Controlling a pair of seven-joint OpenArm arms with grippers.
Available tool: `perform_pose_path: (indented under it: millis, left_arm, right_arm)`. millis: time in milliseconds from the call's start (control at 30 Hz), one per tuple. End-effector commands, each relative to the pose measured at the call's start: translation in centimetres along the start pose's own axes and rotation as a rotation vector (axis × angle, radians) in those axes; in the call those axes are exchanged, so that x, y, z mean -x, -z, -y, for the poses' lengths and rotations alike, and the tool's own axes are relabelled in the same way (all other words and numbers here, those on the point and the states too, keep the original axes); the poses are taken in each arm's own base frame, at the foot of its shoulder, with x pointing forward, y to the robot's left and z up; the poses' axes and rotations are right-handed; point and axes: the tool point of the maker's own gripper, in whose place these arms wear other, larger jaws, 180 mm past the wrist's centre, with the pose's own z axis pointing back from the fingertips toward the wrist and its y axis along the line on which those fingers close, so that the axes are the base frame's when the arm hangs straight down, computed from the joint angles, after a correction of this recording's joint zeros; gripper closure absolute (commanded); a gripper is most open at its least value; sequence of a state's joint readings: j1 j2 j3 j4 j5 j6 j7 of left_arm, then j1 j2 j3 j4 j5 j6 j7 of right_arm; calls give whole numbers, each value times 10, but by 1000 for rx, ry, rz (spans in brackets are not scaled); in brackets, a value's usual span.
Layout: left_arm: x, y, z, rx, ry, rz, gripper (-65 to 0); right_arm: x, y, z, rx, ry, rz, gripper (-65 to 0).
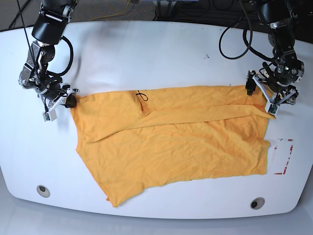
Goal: Layout the t-shirt on the table in an organized manner, then fold the t-shirt properly
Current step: 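Pull the grasped edges back up toward the collar with both grippers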
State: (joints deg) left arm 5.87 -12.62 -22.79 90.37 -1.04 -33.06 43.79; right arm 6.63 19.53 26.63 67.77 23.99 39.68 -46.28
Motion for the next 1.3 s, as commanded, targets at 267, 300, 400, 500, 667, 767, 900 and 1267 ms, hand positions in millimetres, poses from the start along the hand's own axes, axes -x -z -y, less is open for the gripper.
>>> perform_pose_path:
  millis: [267, 300, 400, 500, 667, 767, 900, 1267]
  left_arm:
    - [14, 5, -5, 4, -17, -28, -650]
    - [16, 5, -5, 6, -19, -32, -650]
    - [25, 9, -3, 16, -31, -55, -628]
    - [35, 14, -1, 29, -44, -83, -515]
    - [45, 17, -4, 34, -46, -114, -313]
    - [49, 18, -3, 39, -52, -125, -227]
    - [49, 18, -4, 37, -53, -123, -195]
    - [59, 14, -1, 38, -41, -146, -13]
  right_arm:
    - [-16, -7, 6, 13, -23, 36, 0]
    - [-16, -7, 6, 13, -23, 36, 0]
    - [-16, -7, 6, 13, -23, 36, 0]
    - [-16, -7, 6, 13, -23, 36, 0]
    - [-16, -7, 7, 14, -24, 36, 0]
    - [-16, -8, 8, 17, -25, 34, 0]
    - [-15, -9, 9, 19, -26, 31, 0]
    - [-1, -14, 15, 33, -30, 1, 0]
